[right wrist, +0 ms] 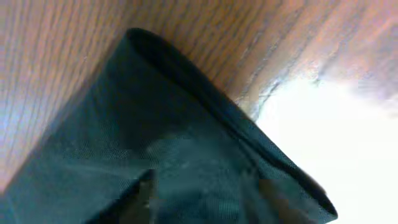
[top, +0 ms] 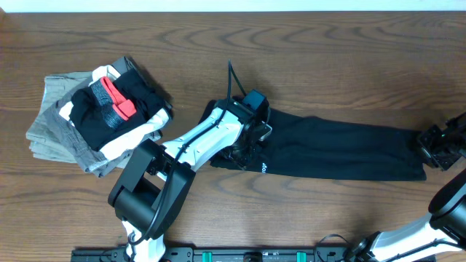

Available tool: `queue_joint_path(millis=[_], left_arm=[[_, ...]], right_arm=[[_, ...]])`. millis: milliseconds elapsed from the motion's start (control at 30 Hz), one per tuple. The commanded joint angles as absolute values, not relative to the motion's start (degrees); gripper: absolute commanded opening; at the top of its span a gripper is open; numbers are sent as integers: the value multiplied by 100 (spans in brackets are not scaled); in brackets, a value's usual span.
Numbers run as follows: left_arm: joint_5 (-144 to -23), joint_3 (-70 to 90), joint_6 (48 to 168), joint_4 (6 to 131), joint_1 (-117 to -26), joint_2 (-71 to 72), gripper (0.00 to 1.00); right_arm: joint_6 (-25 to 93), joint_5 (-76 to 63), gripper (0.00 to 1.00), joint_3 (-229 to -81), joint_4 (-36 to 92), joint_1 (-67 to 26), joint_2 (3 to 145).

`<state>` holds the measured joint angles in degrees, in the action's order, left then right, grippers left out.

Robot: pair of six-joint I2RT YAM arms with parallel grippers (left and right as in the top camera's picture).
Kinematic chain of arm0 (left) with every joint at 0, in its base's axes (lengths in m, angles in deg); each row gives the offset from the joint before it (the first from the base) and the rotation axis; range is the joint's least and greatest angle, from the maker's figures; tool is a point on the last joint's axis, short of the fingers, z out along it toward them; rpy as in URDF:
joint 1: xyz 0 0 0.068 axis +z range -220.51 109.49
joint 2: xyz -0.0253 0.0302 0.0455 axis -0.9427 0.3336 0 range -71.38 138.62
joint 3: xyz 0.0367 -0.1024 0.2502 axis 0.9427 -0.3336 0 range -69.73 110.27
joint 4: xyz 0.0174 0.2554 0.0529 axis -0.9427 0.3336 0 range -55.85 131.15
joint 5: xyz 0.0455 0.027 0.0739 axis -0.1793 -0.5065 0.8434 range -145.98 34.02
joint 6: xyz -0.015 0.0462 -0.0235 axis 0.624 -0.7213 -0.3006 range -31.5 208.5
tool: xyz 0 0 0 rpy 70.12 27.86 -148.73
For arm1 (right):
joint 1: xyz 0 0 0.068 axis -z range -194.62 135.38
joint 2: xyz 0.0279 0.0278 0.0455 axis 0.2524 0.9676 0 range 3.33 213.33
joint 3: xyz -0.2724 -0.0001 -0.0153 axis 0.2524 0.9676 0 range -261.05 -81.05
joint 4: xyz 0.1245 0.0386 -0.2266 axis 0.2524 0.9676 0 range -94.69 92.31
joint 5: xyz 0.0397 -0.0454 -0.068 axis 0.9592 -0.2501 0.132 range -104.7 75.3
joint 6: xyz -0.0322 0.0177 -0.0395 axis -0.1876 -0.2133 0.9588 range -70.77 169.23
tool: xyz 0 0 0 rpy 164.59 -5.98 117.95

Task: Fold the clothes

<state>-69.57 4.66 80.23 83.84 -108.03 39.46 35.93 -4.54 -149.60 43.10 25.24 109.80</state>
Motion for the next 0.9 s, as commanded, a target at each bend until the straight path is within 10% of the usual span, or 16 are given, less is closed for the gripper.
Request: queue_joint_path(millis=[0, 167, 600, 867], left_arm=[[-7014, 745, 8224, 8616, -10781, 3826, 48], [-7007, 1401, 8372, 9009, -10781, 3378, 76], [-6856, 1753, 9334, 9038, -9465, 2473, 88], [-6904, 1751, 9330, 9243, -8556, 2473, 88]], right_arm=[[3713, -336, 59, -15146, 4281, 2705, 10971], [4233, -330, 73, -15144, 3822, 2845, 10976], [5416, 79, 74, -15131, 4233, 2758, 11686], [5886, 885, 47, -15133, 4544, 2618, 11839]])
